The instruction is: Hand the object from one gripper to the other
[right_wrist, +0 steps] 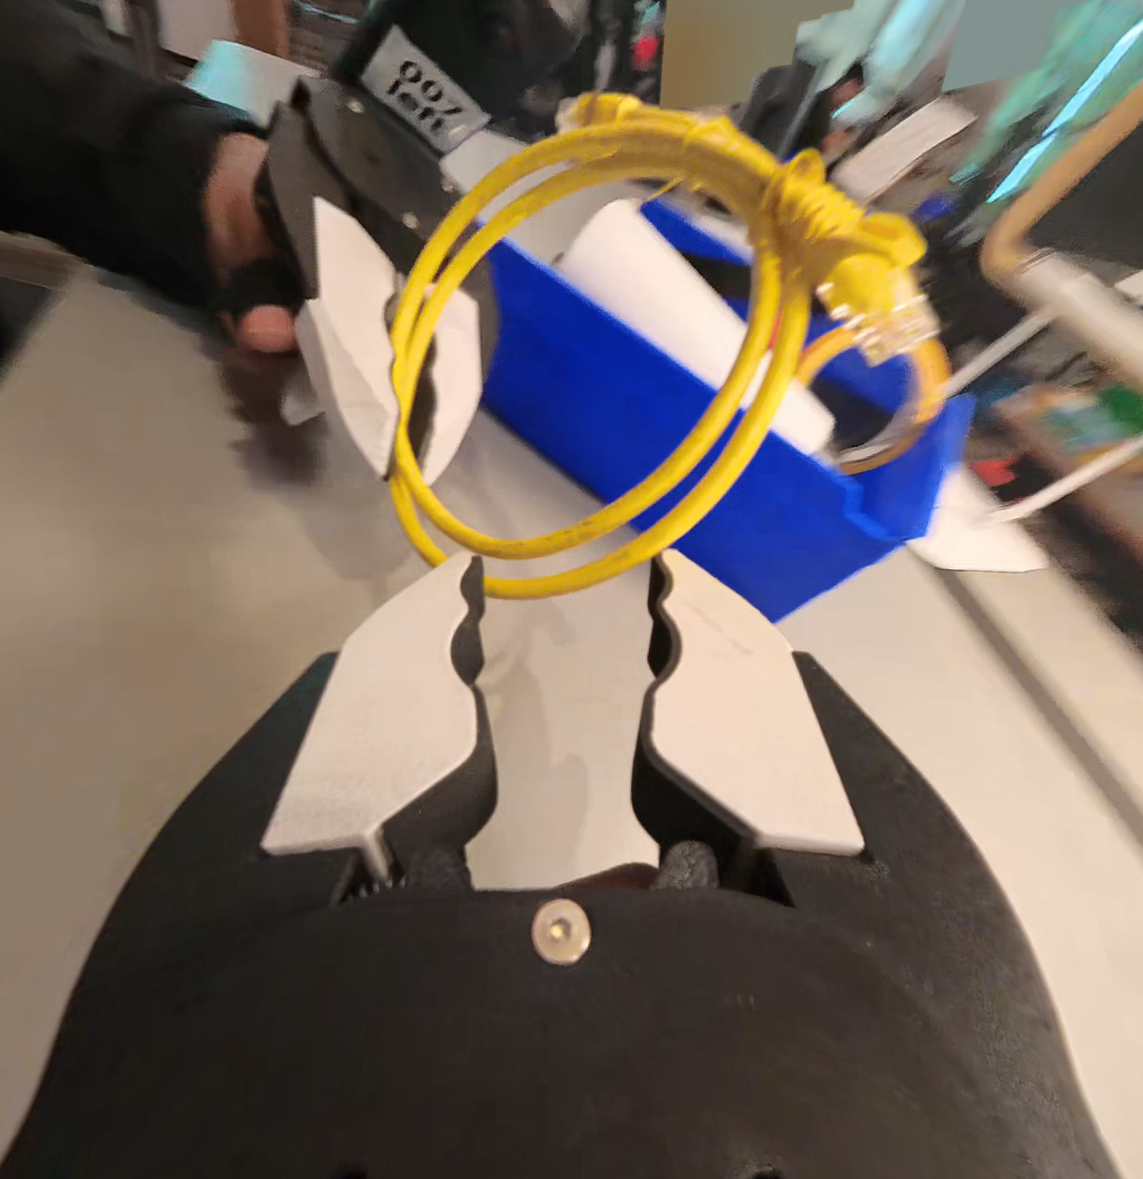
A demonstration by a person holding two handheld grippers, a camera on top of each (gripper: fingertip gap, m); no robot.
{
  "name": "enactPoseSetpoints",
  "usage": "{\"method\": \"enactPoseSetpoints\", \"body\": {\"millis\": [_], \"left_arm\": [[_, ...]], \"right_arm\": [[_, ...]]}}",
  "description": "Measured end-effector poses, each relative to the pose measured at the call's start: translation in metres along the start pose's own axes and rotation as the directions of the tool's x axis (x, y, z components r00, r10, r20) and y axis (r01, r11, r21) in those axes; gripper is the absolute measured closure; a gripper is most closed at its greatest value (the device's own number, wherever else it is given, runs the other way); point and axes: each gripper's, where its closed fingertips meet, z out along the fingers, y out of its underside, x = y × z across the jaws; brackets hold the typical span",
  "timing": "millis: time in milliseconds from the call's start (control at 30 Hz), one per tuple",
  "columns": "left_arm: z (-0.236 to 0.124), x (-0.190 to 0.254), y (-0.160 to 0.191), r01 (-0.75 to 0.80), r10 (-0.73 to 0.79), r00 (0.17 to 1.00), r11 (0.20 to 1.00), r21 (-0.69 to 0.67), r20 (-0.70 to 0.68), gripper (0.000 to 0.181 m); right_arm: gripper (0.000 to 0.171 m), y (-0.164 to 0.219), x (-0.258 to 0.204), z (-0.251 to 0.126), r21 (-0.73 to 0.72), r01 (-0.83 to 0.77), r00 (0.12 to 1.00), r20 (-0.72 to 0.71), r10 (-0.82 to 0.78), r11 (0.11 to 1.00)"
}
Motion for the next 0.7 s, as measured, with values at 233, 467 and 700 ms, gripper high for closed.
{"method": "enactPoseSetpoints", "body": {"millis": [233,467,700], "left_arm": [[-0.012,-0.012,-0.022,0.130,-0.134,0.991,0.978,0.160,0.016,0.170],[-0.006,0.010,-0.026,0.305,-0.278,0.948,0.934,0.186,-0.156,0.171],[-0.002,0.023,-0.022,0.392,-0.350,0.904,0.908,0.146,-0.246,0.171]], "right_arm": [[0.117,0.007,0.041,-0.013,-0.206,0.471,0.744,-0.430,-0.512,0.858],[0.111,-0.023,0.038,0.005,-0.490,0.695,0.216,-0.555,-0.803,0.526],[0.138,-0.030,0.037,0.014,-0.539,0.684,0.124,-0.578,-0.807,0.491]]}}
